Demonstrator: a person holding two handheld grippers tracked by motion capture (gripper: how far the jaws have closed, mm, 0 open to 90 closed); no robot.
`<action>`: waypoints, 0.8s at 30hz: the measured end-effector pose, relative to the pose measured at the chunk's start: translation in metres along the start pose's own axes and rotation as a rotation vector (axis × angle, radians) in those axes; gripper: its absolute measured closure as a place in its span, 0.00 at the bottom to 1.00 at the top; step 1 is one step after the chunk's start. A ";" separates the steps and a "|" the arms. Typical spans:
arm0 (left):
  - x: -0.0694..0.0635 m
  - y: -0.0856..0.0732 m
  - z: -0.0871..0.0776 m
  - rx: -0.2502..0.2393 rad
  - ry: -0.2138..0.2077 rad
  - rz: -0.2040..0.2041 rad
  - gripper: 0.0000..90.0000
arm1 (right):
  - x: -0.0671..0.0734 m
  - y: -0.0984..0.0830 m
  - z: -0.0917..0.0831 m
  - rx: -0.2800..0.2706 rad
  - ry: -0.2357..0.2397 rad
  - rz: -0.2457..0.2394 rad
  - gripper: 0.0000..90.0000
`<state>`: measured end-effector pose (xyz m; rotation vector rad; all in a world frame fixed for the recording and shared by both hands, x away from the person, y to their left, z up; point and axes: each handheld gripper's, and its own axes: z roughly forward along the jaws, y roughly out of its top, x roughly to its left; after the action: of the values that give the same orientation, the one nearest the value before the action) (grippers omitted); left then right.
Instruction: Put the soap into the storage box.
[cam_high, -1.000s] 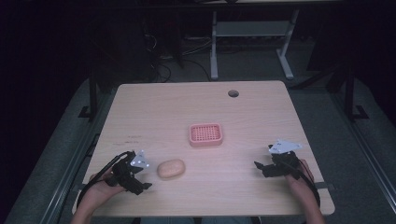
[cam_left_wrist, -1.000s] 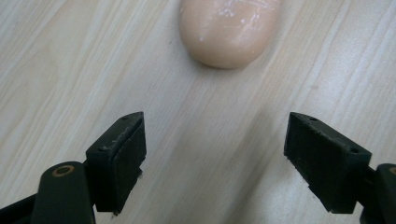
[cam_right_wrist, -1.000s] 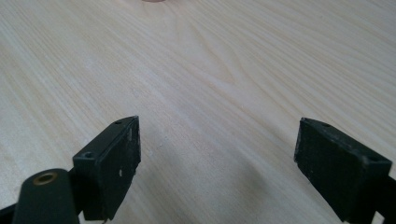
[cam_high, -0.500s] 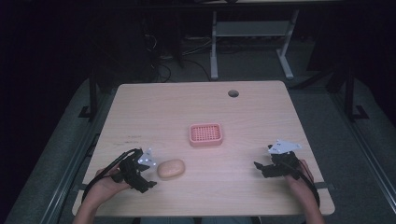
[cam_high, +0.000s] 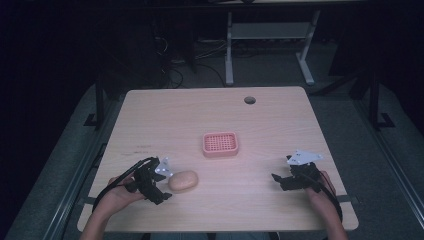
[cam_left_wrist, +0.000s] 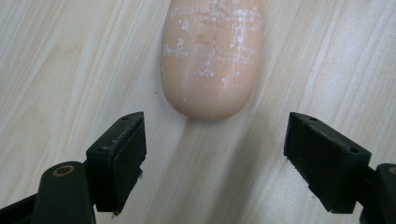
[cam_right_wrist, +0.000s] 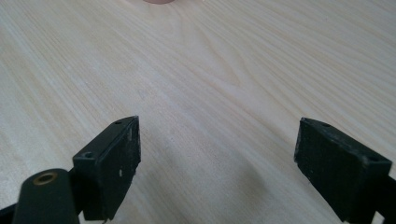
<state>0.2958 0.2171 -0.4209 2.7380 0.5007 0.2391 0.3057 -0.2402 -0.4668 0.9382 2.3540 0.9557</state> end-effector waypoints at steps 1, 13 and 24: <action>0.000 0.002 0.001 -0.004 -0.004 -0.003 0.24 | 0.000 0.000 0.000 0.000 0.004 0.004 0.15; 0.004 0.016 0.009 0.009 -0.023 0.017 0.24 | 0.001 0.000 0.000 -0.004 0.005 0.004 0.15; 0.007 0.031 0.018 0.032 -0.047 0.040 0.24 | 0.001 0.001 -0.001 -0.011 0.009 0.002 0.15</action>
<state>0.3158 0.1875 -0.4254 2.7793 0.4413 0.1773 0.3048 -0.2398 -0.4654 0.9344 2.3530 0.9741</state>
